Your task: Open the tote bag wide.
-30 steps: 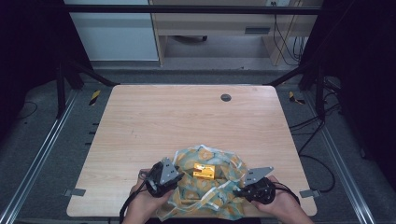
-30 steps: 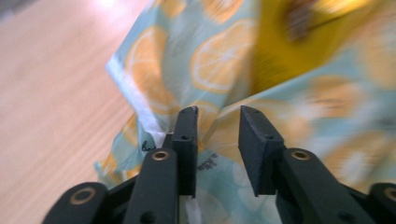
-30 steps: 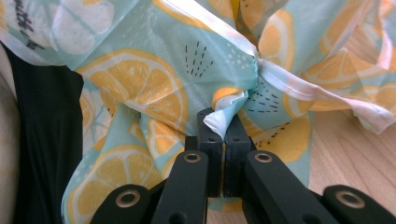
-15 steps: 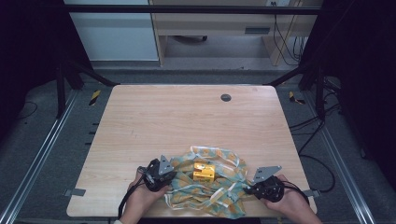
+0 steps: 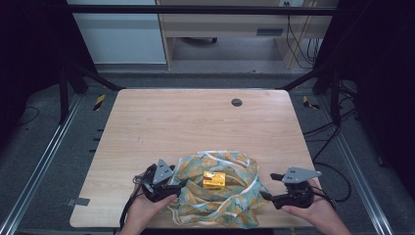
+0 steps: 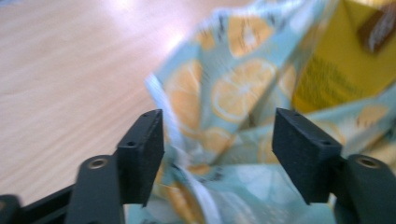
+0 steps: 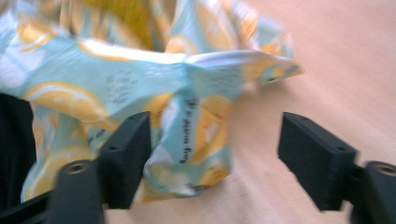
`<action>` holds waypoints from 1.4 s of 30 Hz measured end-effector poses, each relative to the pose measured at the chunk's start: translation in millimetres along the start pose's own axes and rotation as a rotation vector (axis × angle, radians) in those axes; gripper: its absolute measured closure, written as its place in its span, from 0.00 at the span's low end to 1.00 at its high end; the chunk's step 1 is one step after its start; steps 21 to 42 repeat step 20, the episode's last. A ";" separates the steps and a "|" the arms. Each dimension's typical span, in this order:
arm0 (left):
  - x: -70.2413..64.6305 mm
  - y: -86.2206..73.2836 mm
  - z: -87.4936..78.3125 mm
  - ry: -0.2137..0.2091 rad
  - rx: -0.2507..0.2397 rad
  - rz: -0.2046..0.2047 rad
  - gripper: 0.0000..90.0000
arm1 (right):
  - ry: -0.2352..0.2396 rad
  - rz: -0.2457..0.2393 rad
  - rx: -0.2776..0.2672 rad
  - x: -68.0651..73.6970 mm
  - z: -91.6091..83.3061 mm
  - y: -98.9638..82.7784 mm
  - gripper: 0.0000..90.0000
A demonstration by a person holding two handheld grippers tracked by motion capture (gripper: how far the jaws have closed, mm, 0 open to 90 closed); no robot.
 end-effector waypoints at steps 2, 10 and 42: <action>19.8 2.7 -9.3 0.047 -0.026 -0.052 0.26 | -0.022 0.066 -0.082 -13.8 -12.6 11.7 0.17; 84.9 -22.5 -23.3 0.231 0.039 -0.121 0.17 | -0.155 0.210 -0.109 -50.4 -11.4 12.6 0.09; 131.7 -62.4 -22.5 0.290 0.116 -0.254 0.08 | -0.418 0.345 -0.009 -83.2 21.2 -11.5 0.08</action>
Point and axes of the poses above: each handheld gripper's, and its own axes: z roughly forward along the jaws, y roughly out of its top, x roughly to its left, the point moved 6 cm from there along z, roughly forward along the jaws, and after that the axes turned 3 degrees about z, right-handed, at the moved point
